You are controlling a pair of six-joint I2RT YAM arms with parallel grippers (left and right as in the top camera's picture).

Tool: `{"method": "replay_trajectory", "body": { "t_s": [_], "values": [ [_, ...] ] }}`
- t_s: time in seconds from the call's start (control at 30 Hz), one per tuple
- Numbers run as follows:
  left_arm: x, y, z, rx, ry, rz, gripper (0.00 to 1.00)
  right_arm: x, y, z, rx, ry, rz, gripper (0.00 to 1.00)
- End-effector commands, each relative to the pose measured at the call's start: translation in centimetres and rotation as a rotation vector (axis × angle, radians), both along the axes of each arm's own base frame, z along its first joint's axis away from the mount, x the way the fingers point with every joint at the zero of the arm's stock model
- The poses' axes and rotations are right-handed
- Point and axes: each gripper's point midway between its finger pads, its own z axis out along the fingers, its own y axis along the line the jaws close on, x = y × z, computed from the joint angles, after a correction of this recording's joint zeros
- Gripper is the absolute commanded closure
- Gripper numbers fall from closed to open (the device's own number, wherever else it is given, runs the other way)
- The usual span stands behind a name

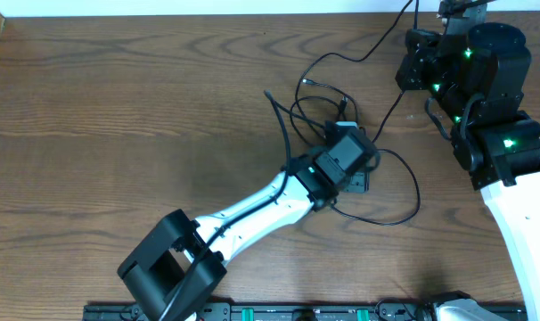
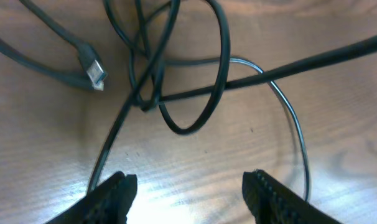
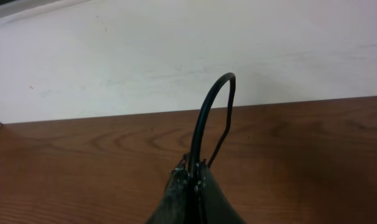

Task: Untangle cables

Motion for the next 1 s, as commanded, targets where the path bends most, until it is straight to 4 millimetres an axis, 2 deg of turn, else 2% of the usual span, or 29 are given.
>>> {"method": "replay_trajectory", "body": {
  "t_s": [0.0,0.17,0.43,0.77,0.83,0.97],
  "values": [
    [1.5,1.2,1.2,0.074,-0.149,0.083,0.44,0.0,-0.3,0.4,-0.015,-0.012,-0.003,0.99],
    [1.8,-0.1,1.4,0.057,-0.200,0.054,0.50,0.0,-0.3,0.4,-0.015,-0.011,-0.003,0.99],
    [1.9,-0.1,1.1,0.063,-0.200,0.057,0.50,-0.1,-0.3,0.2,-0.016,-0.004,-0.003,0.99],
    [2.3,-0.1,-1.0,0.097,-0.191,0.063,0.51,-0.1,-0.3,0.2,-0.016,-0.004,-0.003,0.99],
    [2.4,-0.4,-1.5,0.096,-0.192,0.063,0.57,-0.1,-0.3,0.2,-0.016,-0.004,-0.003,0.99],
    [2.6,-0.6,-1.5,0.088,-0.198,0.065,0.59,-0.1,-0.3,0.1,-0.017,-0.001,-0.003,0.99]
  ]
}}
